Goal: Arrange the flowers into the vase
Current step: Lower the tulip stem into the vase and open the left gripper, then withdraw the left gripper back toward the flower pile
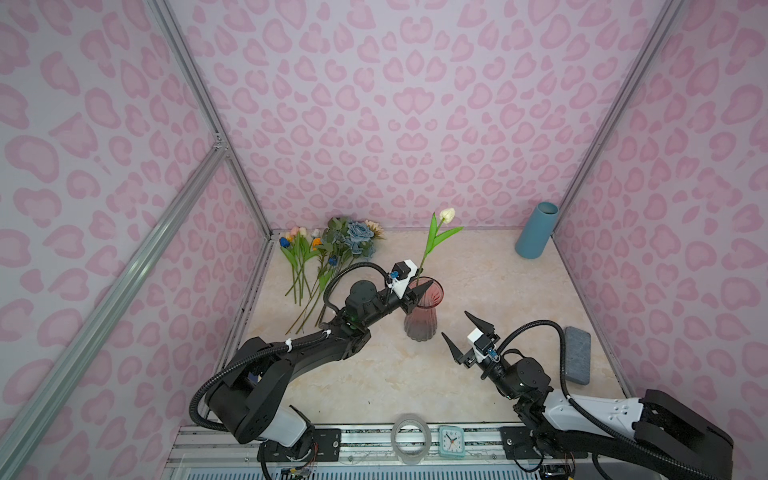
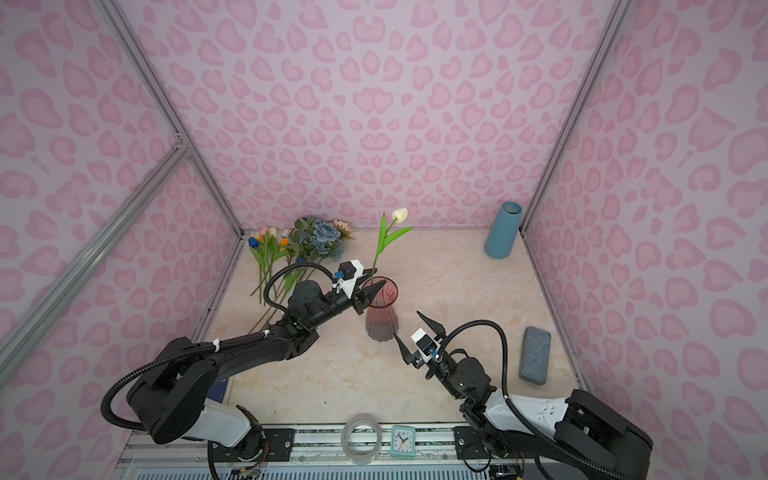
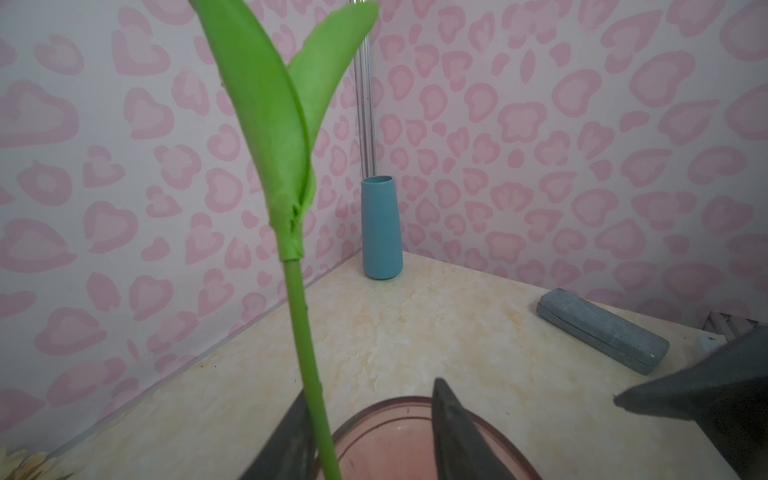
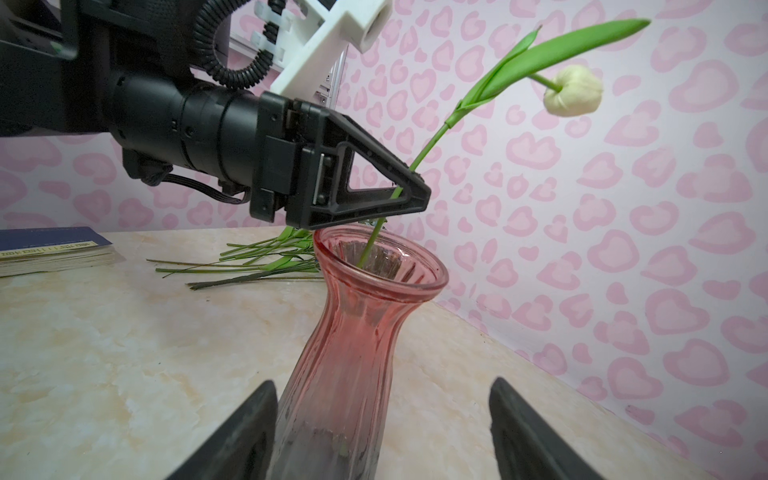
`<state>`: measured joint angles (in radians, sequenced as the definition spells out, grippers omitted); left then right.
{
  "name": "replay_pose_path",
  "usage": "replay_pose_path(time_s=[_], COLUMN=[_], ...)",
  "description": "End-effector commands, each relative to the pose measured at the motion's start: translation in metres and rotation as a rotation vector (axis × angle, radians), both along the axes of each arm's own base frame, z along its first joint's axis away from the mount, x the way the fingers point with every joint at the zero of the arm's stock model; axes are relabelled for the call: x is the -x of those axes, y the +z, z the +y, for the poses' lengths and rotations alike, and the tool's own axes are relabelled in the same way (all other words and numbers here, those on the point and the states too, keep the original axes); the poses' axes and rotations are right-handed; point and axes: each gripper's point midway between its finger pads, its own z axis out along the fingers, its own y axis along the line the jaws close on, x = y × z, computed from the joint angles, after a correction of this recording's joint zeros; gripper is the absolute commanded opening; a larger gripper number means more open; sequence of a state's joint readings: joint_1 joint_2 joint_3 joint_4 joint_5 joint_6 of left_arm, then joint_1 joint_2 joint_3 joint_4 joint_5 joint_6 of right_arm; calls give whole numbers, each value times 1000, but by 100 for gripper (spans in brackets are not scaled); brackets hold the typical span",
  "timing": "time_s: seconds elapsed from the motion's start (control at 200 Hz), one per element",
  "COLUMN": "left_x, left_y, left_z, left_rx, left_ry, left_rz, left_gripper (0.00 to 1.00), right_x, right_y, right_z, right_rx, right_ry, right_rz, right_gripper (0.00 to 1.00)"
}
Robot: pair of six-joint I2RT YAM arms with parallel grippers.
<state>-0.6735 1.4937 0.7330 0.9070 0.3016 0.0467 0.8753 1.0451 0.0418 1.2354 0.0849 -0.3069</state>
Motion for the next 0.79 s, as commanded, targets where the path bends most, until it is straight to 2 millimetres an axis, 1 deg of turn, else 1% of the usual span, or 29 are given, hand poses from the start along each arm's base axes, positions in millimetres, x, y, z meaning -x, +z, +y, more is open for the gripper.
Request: replay_pose_path(time_s=[0.0,0.105,0.28,0.585,0.65,0.685,0.79], left_x=[-2,-3,-4,-1,2,3,8], left_y=[3,3,1,6,9,11,14], left_z=[4,5,6,13,16,19,29], left_rx=[-2,-10,-18,-41,-44,-44,-53], left_ry=[27,36,46,69,73,81,111], left_rz=[-19,-23,-24,-45,-54,-58,-72], left_gripper=[55,58,57,59,60,64,65], right_x=[1,1,1,0,0,0,0], right_y=[4,4,4,4,3,3,3], right_z=[0,0,0,1,1,1,1], right_rx=[-14,-12,-12,-3,0,2,-4], right_ry=[4,3,2,3,3,0,-1], right_rz=[-10,-10,-12,-10,-9,-8,-8], right_gripper=[79,79,79,79,79,79,79])
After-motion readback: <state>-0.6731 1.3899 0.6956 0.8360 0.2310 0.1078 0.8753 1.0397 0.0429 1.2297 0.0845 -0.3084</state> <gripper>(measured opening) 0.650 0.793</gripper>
